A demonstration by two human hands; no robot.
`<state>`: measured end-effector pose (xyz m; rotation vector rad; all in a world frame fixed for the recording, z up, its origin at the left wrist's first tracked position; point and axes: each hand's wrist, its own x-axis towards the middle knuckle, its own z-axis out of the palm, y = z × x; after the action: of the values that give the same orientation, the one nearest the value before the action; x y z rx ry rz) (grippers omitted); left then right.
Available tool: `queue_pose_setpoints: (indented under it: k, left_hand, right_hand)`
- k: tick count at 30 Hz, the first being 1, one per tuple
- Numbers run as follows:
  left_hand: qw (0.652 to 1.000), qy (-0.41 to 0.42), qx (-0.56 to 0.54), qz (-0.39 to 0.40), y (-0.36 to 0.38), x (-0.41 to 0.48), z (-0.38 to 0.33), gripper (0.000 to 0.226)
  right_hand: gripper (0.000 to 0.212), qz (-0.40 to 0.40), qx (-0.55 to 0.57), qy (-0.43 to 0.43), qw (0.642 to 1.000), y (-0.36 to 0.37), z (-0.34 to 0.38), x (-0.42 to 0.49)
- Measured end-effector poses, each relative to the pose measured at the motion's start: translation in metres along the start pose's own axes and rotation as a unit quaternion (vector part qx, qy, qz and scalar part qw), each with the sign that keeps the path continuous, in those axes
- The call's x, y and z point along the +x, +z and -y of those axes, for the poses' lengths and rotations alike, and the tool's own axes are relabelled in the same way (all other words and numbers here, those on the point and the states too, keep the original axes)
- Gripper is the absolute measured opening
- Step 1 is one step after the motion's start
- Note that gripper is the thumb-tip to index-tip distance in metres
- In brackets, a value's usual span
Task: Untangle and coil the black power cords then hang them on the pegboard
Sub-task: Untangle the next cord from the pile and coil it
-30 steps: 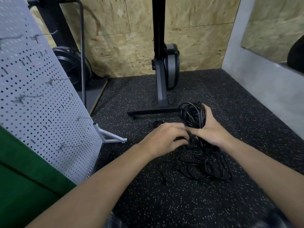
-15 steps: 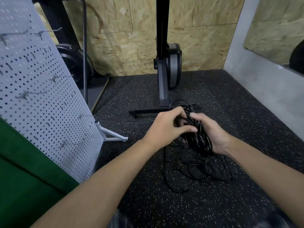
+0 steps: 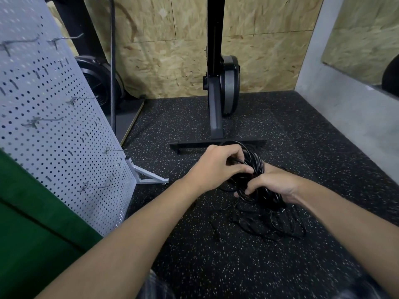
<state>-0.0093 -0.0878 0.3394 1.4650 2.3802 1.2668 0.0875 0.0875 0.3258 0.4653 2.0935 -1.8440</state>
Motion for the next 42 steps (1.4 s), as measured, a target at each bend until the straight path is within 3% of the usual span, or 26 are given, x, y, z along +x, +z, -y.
queue_pose_setpoints:
  k: [2,5,11,13,16,20,24,30,34,36,38,42]
  left_hand:
    - [1.000,0.011,0.005,0.003,0.000,-0.001,-0.003,0.027]
    - [1.000,0.023,0.006,0.011,-0.001,-0.002,-0.004,0.027]
    - [1.000,0.012,-0.020,0.016,-0.005,-0.003,-0.005,0.023]
    - [0.999,0.008,-0.030,0.015,-0.008,-0.003,-0.007,0.022]
    - [0.999,0.016,-0.015,0.024,-0.016,-0.003,-0.011,0.023]
    - [0.991,0.075,0.092,0.063,-0.019,-0.002,-0.023,0.025]
    - [0.993,0.091,0.070,0.038,-0.028,0.004,-0.025,0.024]
    - [0.997,0.008,-0.042,0.058,-0.035,0.007,-0.012,0.019]
    - [0.995,-0.061,-0.082,-0.012,-0.044,0.010,0.018,0.024]
    - [0.994,-0.095,-0.049,0.030,-0.044,0.008,0.028,0.025]
    - [0.987,-0.128,-0.023,0.093,-0.032,0.004,0.030,0.027]
    - [0.976,-0.199,-0.066,0.063,-0.014,0.001,0.039,0.035]
  right_hand:
    - [0.067,0.043,0.045,-0.005,0.998,-0.003,-0.004,0.002]
    - [0.074,0.046,0.050,-0.010,0.998,-0.005,-0.008,0.006]
    - [0.062,0.115,0.078,0.001,0.990,-0.001,-0.001,-0.003]
    - [0.073,0.116,0.063,0.002,0.991,0.000,0.001,-0.006]
    - [0.096,0.092,-0.050,0.012,0.994,0.000,0.004,-0.010]
    - [0.123,0.066,-0.222,0.035,0.972,0.005,0.011,-0.017]
    - [0.100,0.096,-0.282,0.038,0.954,0.011,0.013,-0.020]
    - [0.084,0.139,-0.321,-0.013,0.937,0.018,0.025,-0.027]
    - [0.095,0.173,-0.412,-0.078,0.891,0.034,0.025,-0.039]
    - [0.096,0.174,-0.441,-0.122,0.872,0.045,0.025,-0.047]
    - [0.088,0.163,-0.417,-0.157,0.880,0.053,0.028,-0.052]
    - [0.051,0.129,-0.431,-0.176,0.876,0.055,0.033,-0.055]
